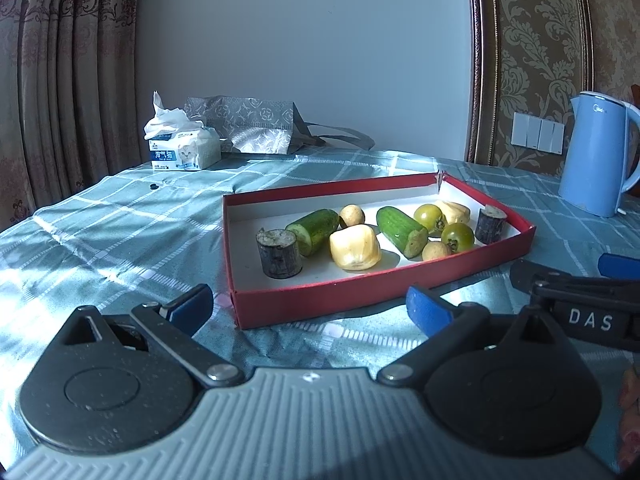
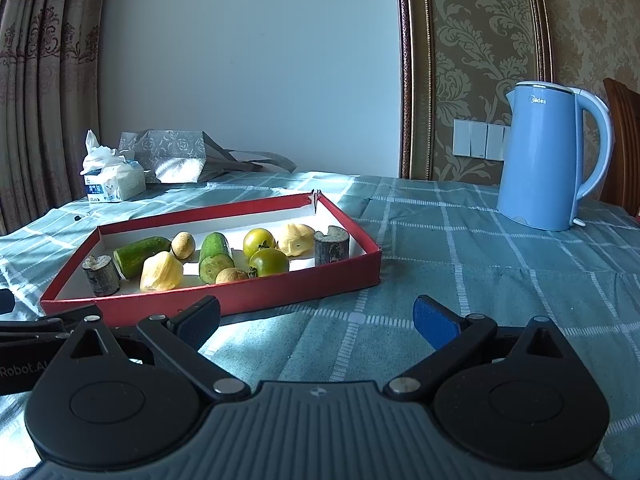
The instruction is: Organize fruits
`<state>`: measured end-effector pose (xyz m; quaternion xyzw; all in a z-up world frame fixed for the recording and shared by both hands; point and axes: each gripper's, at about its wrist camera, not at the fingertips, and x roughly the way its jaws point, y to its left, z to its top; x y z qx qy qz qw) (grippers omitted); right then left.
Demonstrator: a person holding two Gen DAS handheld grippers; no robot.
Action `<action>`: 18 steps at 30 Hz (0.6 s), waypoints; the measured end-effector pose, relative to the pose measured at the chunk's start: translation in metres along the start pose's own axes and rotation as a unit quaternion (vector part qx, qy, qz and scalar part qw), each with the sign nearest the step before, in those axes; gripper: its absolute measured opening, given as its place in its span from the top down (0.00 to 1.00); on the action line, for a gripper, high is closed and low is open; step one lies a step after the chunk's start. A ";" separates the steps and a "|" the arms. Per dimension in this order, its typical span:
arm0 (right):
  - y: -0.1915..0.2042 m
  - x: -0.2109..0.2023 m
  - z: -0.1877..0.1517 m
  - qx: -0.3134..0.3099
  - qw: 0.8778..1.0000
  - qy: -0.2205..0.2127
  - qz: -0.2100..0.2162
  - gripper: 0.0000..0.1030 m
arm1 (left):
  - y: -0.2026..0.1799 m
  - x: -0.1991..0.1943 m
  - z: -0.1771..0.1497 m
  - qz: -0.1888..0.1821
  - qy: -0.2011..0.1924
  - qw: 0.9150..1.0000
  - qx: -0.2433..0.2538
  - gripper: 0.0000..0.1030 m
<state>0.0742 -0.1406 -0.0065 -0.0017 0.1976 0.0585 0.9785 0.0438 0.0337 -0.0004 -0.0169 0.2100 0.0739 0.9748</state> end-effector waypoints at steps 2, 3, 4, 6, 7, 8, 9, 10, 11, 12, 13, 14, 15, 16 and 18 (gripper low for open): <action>0.000 0.000 0.000 0.000 1.000 0.000 0.000 0.00 | 0.001 0.001 0.000 0.000 0.005 1.000 -0.002 0.06; 0.000 0.000 0.000 0.000 1.000 0.000 0.001 0.00 | 0.002 0.002 0.000 -0.001 0.007 1.000 -0.002 0.06; 0.000 0.000 0.000 0.000 1.000 0.001 0.000 0.00 | 0.002 0.002 0.000 -0.003 0.007 1.000 -0.003 0.06; 0.000 0.000 0.000 0.000 1.000 0.001 0.001 0.00 | 0.002 0.002 0.000 -0.004 0.007 1.000 -0.003 0.06; 0.000 0.001 0.000 0.000 1.000 0.001 0.001 0.00 | 0.002 0.002 0.001 -0.006 0.008 1.000 -0.002 0.06; -0.001 0.001 0.000 0.000 1.000 0.002 0.001 0.00 | 0.002 0.002 0.001 -0.006 0.007 1.000 -0.003 0.06; -0.001 0.001 0.000 0.000 1.000 0.002 0.001 0.00 | 0.002 0.002 0.001 -0.005 0.007 1.000 -0.002 0.06; -0.001 0.001 0.000 0.000 1.000 0.002 0.002 0.00 | 0.002 0.002 0.001 -0.006 0.008 1.000 -0.002 0.06; -0.001 0.001 0.000 0.000 1.000 0.002 0.001 0.00 | 0.003 0.002 0.001 -0.006 0.009 1.000 -0.004 0.06; -0.001 0.001 0.000 0.000 1.000 0.003 0.001 0.00 | 0.004 0.002 0.001 -0.005 0.009 1.000 -0.006 0.07; -0.001 0.001 0.000 0.000 1.000 0.003 0.002 0.00 | 0.004 0.002 0.001 -0.001 0.008 1.000 -0.006 0.07; -0.001 0.001 0.000 0.001 1.000 0.003 0.002 0.00 | 0.004 0.002 0.001 0.003 0.007 1.000 -0.007 0.07; -0.001 0.001 0.000 0.001 1.000 0.003 0.001 0.00 | 0.005 0.002 0.001 0.006 0.007 1.000 -0.008 0.07; -0.001 0.001 0.000 0.001 1.000 0.004 0.001 0.00 | 0.005 0.003 0.001 0.007 0.008 1.000 -0.009 0.07; -0.002 0.001 0.000 0.004 1.000 0.004 0.002 0.00 | 0.005 0.003 0.001 0.005 0.010 1.000 -0.009 0.07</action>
